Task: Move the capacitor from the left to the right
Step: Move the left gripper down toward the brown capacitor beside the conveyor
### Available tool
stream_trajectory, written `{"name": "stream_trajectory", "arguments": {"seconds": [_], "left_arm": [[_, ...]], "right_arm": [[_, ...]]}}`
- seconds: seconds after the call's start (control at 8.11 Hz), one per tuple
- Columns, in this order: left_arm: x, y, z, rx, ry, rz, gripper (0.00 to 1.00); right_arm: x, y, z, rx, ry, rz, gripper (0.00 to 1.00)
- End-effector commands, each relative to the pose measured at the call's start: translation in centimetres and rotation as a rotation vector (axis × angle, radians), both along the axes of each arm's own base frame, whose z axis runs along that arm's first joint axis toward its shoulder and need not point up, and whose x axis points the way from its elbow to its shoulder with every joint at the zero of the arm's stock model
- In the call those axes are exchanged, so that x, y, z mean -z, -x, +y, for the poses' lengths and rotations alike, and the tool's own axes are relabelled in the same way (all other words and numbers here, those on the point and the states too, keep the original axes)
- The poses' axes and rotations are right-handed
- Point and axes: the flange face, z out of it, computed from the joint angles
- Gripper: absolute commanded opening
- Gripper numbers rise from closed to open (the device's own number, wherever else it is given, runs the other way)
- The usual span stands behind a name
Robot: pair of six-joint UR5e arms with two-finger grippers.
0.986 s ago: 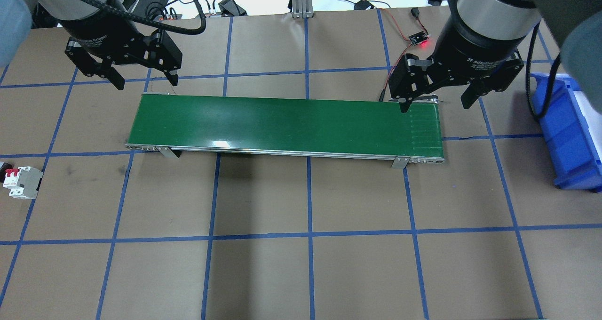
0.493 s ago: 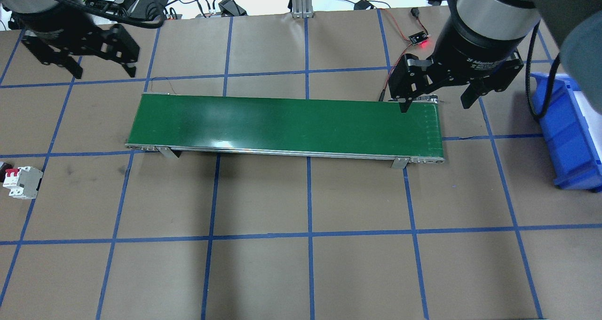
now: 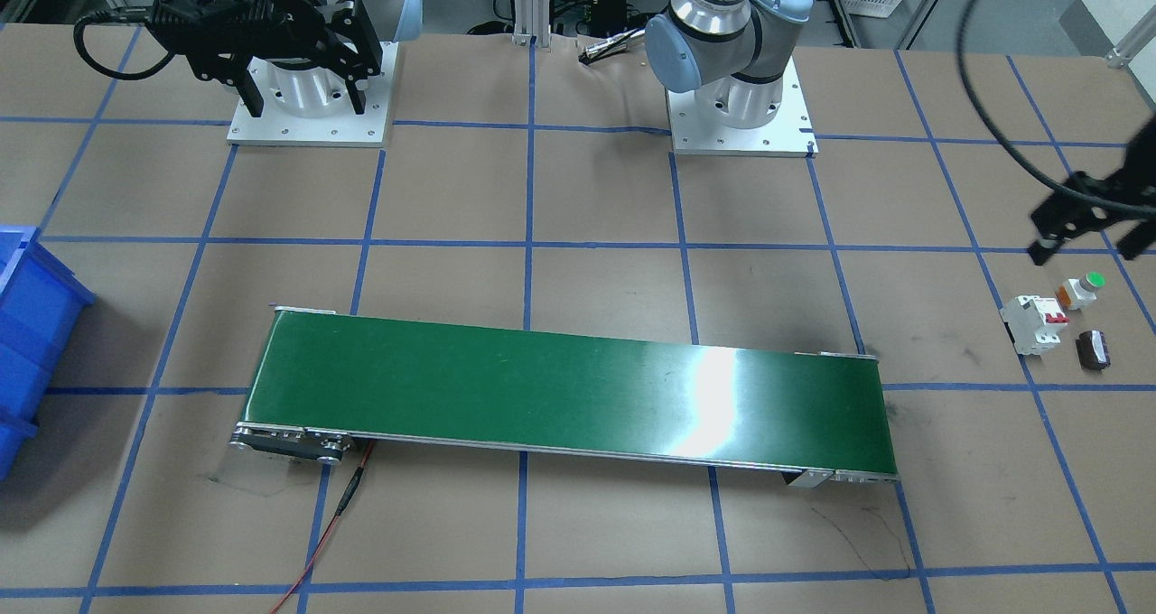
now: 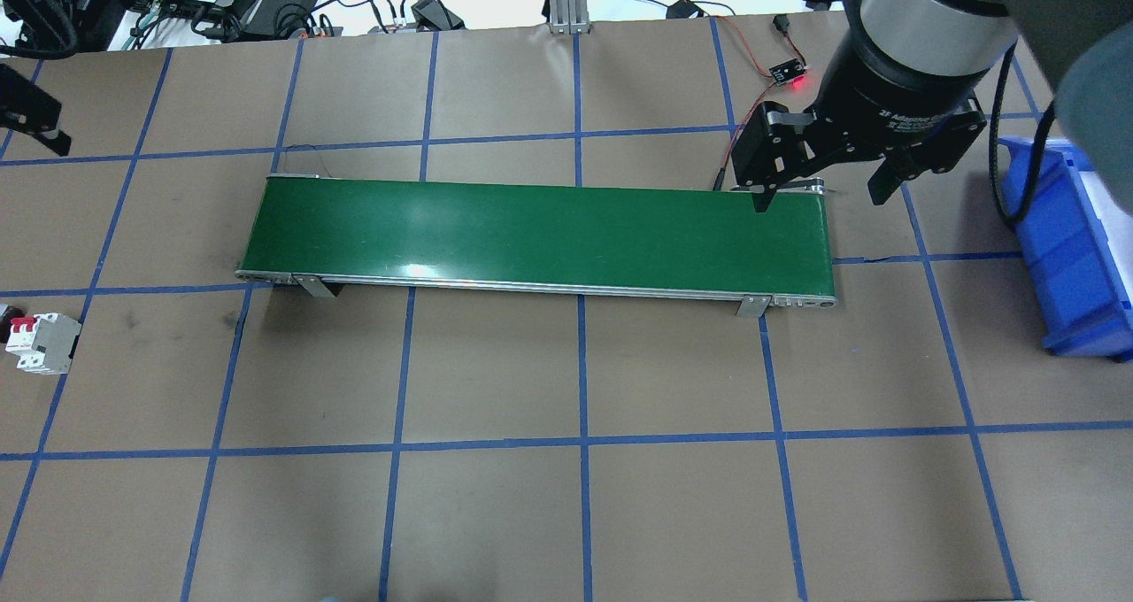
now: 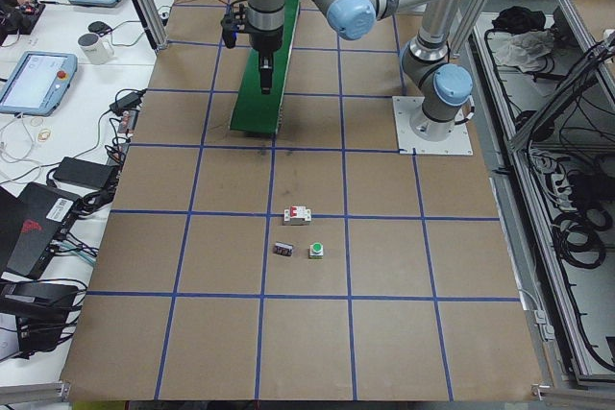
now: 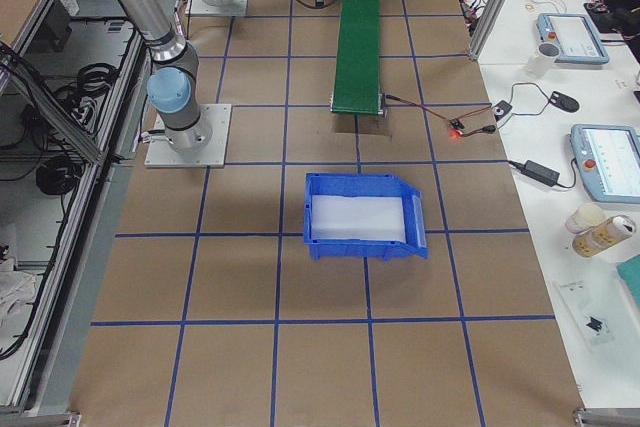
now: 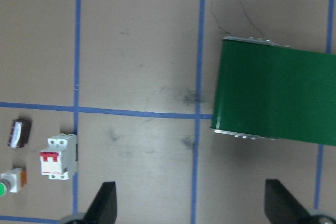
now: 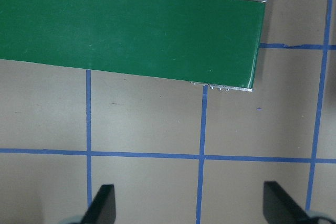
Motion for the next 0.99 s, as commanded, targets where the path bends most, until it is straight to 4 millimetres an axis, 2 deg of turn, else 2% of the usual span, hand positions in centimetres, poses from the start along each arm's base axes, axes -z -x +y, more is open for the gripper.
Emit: {"name": "stream_trajectory", "arguments": {"seconds": [0.0,0.25,0.49,0.62,0.86], "left_arm": [[5.6,-13.5,0.1,0.099,0.005,-0.039,1.00],[10.2,-20.9,1.0,0.196,-0.008,-0.061,1.00],[14.8,-25.9,2.1,0.273,-0.032,-0.055,1.00],[17.1,-27.4,2.2,0.277,-0.024,-0.056,1.00],[20.7,-28.9,2.1,0.337,-0.050,-0.040,1.00]], "right_arm": [[0.1,0.0,0.1,0.000,-0.007,-0.002,1.00],[0.1,0.0,0.1,0.000,-0.007,-0.002,1.00],[0.1,0.0,0.1,0.000,-0.006,0.000,1.00],[0.1,-0.1,0.1,-0.001,-0.006,0.000,1.00],[0.1,0.0,0.1,0.000,-0.006,0.000,1.00]]}}
